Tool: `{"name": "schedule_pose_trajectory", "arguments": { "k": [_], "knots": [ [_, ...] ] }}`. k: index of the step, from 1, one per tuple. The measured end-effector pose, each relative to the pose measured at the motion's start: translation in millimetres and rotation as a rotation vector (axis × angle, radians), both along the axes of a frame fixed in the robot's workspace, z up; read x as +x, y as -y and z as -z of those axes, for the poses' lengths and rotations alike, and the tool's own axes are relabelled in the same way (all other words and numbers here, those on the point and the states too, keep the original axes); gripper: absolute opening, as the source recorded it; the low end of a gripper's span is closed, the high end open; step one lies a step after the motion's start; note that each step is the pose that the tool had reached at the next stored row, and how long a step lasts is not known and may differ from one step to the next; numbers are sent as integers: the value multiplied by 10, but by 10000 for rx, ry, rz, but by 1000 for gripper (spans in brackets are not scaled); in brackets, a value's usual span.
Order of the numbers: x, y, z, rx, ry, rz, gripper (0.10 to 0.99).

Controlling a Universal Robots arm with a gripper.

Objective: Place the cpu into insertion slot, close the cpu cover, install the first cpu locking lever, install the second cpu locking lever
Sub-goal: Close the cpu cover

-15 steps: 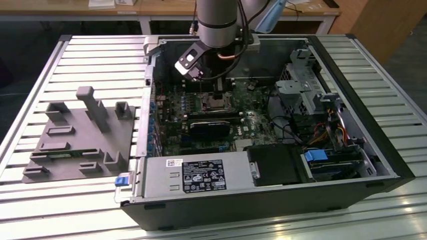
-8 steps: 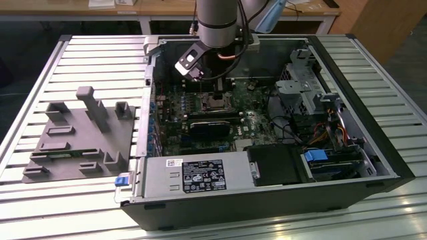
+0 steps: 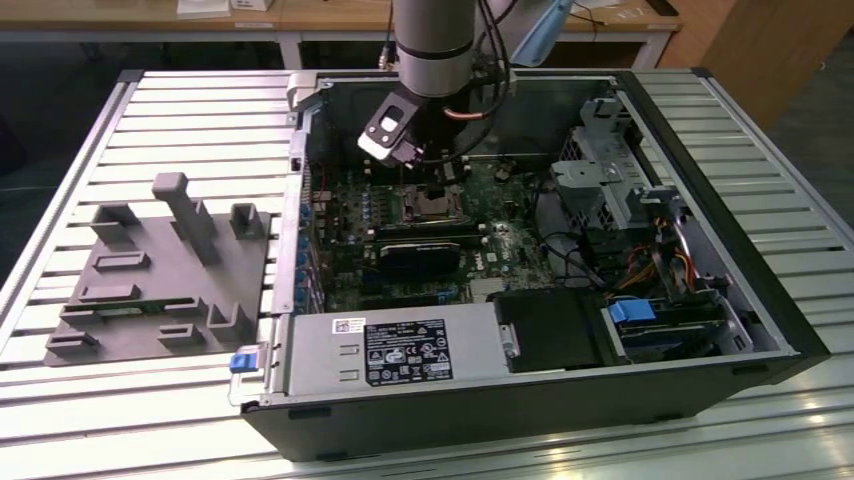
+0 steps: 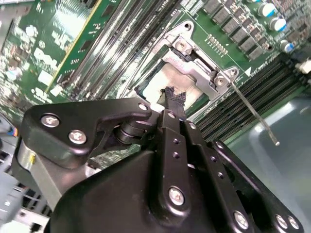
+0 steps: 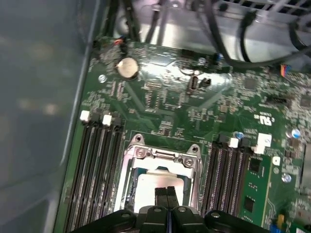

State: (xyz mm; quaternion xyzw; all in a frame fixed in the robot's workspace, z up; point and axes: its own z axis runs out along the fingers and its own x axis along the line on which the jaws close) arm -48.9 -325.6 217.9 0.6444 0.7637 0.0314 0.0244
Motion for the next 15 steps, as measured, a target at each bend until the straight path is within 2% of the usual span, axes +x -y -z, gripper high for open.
{"name": "schedule_pose_trajectory", "arguments": {
  "k": [15],
  "knots": [
    [0, 0, 1, -41, -3, -2712, 106]
  ]
}}
